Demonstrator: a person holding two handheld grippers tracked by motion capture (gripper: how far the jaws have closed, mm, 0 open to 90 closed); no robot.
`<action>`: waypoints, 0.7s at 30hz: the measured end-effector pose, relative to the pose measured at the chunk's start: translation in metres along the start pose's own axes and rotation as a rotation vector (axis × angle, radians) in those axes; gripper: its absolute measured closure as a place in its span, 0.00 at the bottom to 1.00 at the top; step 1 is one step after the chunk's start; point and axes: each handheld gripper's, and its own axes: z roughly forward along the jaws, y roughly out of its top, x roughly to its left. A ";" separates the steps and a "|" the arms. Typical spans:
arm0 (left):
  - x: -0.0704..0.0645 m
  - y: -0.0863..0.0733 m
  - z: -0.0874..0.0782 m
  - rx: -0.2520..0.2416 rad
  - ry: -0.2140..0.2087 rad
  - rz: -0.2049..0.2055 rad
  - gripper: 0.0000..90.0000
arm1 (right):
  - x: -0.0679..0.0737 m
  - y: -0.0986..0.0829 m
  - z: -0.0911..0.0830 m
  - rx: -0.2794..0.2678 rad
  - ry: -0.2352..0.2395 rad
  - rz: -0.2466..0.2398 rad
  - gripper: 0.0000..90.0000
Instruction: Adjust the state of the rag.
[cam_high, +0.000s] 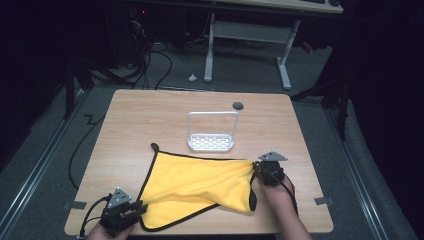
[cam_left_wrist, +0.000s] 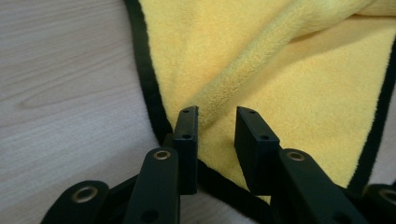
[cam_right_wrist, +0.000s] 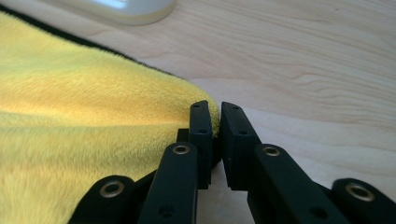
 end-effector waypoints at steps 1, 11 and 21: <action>-0.006 0.002 0.001 -0.007 -0.002 0.012 0.74 | -0.001 0.005 0.002 -0.002 -0.012 -0.005 0.89; -0.048 0.007 0.019 -0.005 -0.113 0.117 0.63 | 0.022 -0.013 -0.050 -0.075 0.056 0.010 0.72; -0.055 0.000 0.020 -0.024 -0.057 0.191 0.96 | 0.066 -0.058 -0.090 -0.064 0.143 -0.028 0.63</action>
